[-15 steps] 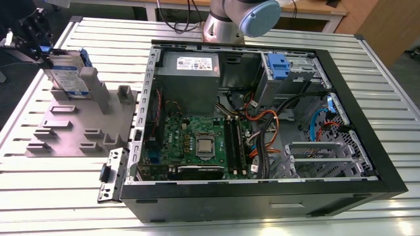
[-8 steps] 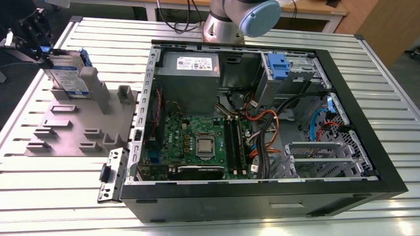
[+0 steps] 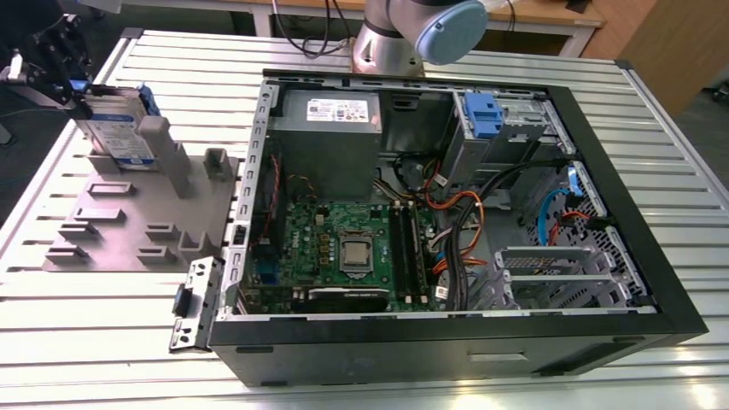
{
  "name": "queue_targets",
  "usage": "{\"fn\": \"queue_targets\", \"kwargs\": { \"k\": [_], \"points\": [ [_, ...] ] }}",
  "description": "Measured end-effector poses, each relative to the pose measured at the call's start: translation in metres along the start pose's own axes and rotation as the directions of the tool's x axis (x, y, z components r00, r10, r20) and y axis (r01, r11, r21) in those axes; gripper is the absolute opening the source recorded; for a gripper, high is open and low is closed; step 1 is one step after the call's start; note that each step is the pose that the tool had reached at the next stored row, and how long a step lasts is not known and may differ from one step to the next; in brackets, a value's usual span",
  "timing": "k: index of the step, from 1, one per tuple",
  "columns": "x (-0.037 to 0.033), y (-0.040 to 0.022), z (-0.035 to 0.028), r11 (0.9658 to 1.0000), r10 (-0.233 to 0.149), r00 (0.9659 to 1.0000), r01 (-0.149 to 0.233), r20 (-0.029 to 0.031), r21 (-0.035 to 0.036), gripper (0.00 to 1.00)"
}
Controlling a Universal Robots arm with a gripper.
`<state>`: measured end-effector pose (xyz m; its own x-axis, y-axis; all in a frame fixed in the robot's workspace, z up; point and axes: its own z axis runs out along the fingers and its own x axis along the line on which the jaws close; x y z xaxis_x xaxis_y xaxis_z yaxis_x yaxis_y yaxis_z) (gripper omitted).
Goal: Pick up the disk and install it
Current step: 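Pick up the disk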
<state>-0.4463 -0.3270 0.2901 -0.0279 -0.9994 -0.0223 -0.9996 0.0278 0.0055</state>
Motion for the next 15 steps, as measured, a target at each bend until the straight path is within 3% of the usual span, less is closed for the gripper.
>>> {"fn": "queue_targets", "kwargs": {
  "k": [8,15],
  "points": [
    [-0.0001,0.0001,-0.0074,1.0000,0.000,1.0000,0.000,-0.0001,-0.0002,0.36],
    [-0.0002,0.0001,-0.0086,1.0000,0.000,1.0000,0.000,-0.0002,-0.0003,0.36]
  ]
}}
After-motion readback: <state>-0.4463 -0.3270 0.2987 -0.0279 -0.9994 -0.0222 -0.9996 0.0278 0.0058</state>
